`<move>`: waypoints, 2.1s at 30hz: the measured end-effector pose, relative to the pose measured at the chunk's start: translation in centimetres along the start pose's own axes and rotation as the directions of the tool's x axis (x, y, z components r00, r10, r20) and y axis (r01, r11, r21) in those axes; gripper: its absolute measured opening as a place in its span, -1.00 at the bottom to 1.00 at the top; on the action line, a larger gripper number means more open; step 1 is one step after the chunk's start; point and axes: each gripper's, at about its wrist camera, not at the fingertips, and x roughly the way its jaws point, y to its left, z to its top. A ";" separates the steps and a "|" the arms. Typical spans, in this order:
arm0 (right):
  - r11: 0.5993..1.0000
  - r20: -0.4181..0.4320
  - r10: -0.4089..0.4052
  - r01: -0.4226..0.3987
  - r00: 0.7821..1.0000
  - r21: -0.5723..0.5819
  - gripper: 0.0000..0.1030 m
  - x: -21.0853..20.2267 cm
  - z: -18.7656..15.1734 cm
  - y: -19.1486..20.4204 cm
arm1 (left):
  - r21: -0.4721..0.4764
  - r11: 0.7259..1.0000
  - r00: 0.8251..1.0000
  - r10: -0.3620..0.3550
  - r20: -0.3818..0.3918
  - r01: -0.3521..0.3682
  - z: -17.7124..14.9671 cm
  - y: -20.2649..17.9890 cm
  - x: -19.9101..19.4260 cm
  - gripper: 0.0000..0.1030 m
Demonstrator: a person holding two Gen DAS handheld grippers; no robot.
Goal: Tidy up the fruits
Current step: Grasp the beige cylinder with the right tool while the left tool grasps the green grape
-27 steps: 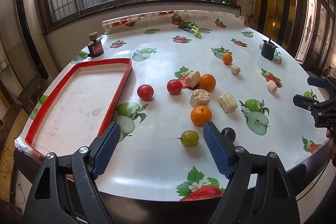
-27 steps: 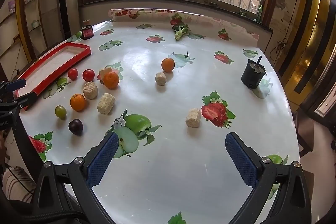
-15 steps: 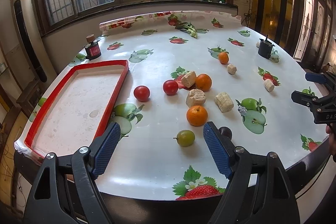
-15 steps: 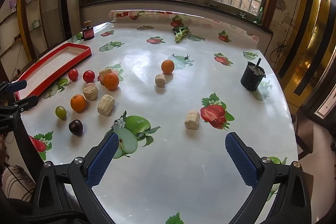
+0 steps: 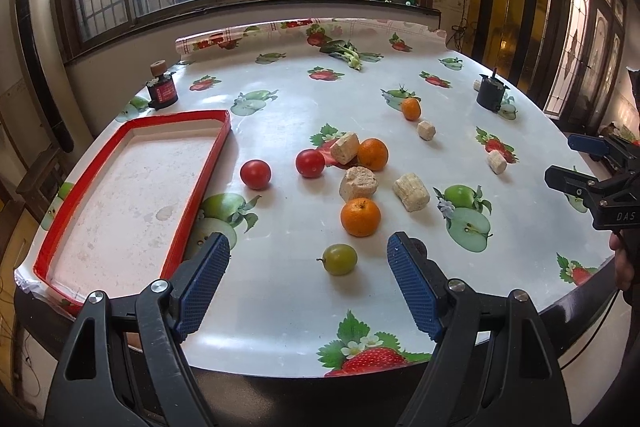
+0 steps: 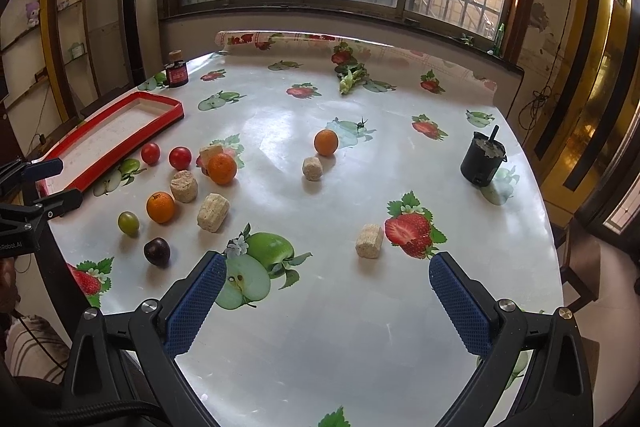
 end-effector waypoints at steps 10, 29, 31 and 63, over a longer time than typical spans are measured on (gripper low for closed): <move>0.998 -0.104 0.055 -0.052 0.993 0.032 0.98 3.2 -1.0 -0.1 | -0.004 1.000 0.993 -0.029 -0.115 0.028 -0.7 -0.2 3.8 0.58; 0.978 -0.229 0.044 0.004 0.972 0.206 -0.06 12.2 -0.2 -5.4 | -0.003 0.991 0.968 -0.130 -0.213 0.133 -0.5 -0.7 8.3 -0.28; 0.983 -0.218 0.022 0.019 0.976 0.182 -0.26 12.3 -0.2 -5.0 | -0.017 0.984 0.961 -0.177 -0.213 0.178 -0.4 -0.8 8.2 -0.52; 0.949 -0.122 0.314 -0.307 0.942 0.069 -0.48 7.8 3.8 7.3 | -0.121 0.992 0.992 -0.060 -0.115 0.046 -0.1 6.4 3.6 -0.53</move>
